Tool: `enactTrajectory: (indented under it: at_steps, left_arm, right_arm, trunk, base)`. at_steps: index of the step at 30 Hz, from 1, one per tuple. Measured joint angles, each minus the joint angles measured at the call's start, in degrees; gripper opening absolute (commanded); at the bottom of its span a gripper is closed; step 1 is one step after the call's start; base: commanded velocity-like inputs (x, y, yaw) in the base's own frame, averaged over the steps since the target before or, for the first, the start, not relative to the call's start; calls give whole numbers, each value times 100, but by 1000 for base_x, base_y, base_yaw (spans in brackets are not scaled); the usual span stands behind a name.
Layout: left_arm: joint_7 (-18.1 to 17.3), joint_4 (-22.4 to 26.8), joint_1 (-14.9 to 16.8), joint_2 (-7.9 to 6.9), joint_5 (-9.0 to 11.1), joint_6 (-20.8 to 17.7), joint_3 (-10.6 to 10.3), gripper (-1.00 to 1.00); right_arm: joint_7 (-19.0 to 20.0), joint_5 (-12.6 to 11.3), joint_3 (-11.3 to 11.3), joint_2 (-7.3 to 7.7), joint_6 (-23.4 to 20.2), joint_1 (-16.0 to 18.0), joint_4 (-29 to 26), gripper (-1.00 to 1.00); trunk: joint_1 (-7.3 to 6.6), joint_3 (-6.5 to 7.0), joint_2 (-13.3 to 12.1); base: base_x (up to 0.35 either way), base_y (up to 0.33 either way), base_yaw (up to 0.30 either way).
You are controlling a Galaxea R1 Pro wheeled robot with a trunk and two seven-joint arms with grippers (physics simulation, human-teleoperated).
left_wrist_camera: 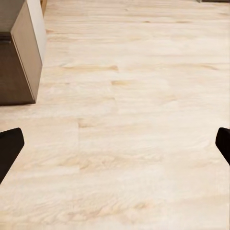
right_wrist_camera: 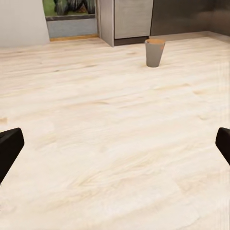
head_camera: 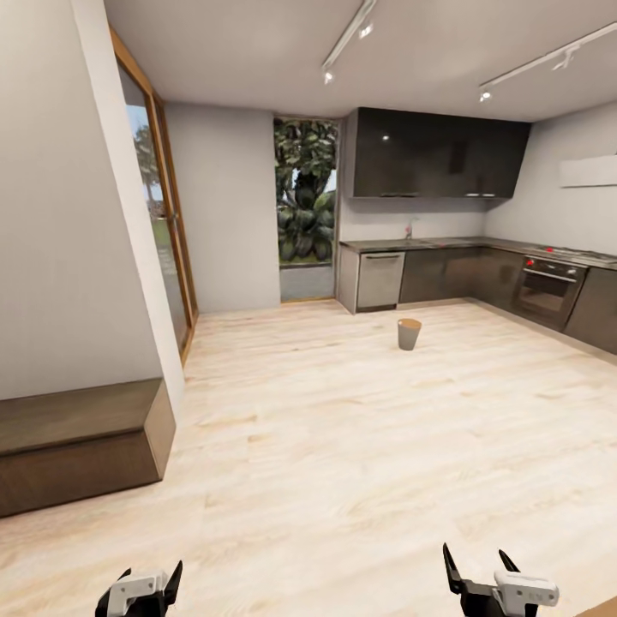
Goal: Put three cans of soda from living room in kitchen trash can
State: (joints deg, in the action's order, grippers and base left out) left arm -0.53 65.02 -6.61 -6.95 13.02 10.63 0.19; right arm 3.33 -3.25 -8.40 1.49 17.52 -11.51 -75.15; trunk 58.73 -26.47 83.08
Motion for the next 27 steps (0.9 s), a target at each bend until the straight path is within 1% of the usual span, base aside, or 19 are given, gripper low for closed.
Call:
enactTrajectory:
  at_steps: [7, 16, 22, 27]
  left_arm:
    - [6, -6, 1, 0, -1, 0, -1, 100]
    - [9, 1, -1, 0, -1, 7, -1, 100]
    - [9, 2, 1, 1, -1, 8, -1, 100]
    - [9, 2, -2, 0, -1, 13, -1, 100]
  right_arm:
    - [1, 0, -3, 0, 4, 0, 0, 100]
    - [8, 0, -14, 0, 11, 0, 0, 100]
    - [12, 0, -14, 0, 14, 0, 0, 100]
    - [2, 0, -16, 0, 15, 0, 0, 100]
  trunk:
    - [0, -60, 0]
    - [0, -141, 0]
    - [0, -195, 0]
    - [0, -240, 0]
  base:
    - [295, 190, 0]
    - [306, 140, 0]
    - [315, 99, 0]
    - [321, 29, 0]
